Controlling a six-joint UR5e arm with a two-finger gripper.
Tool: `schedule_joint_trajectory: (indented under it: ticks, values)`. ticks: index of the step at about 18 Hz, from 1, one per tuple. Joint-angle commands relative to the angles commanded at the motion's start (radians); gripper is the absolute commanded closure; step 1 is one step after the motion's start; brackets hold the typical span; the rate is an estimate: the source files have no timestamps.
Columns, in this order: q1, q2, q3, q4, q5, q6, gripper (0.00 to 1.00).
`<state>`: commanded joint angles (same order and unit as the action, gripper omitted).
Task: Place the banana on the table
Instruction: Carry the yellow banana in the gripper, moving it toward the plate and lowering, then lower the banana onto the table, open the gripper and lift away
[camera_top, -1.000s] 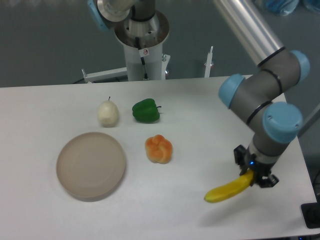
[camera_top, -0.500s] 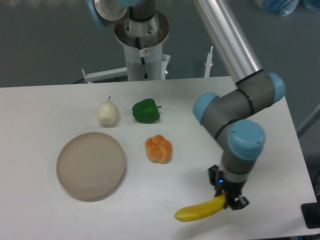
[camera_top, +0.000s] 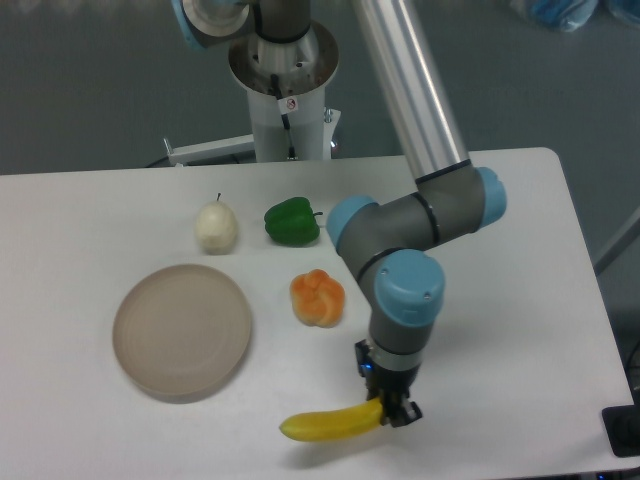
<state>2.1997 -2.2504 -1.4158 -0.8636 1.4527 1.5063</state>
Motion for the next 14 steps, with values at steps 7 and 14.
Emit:
schedule_joint_trajectory:
  ticks: [7, 14]
  values:
    - [-0.003, 0.017, -0.046, 0.005, 0.002, 0.035, 0.62]
    - [-0.005, 0.028, -0.054, 0.015, 0.002, 0.034, 0.00]
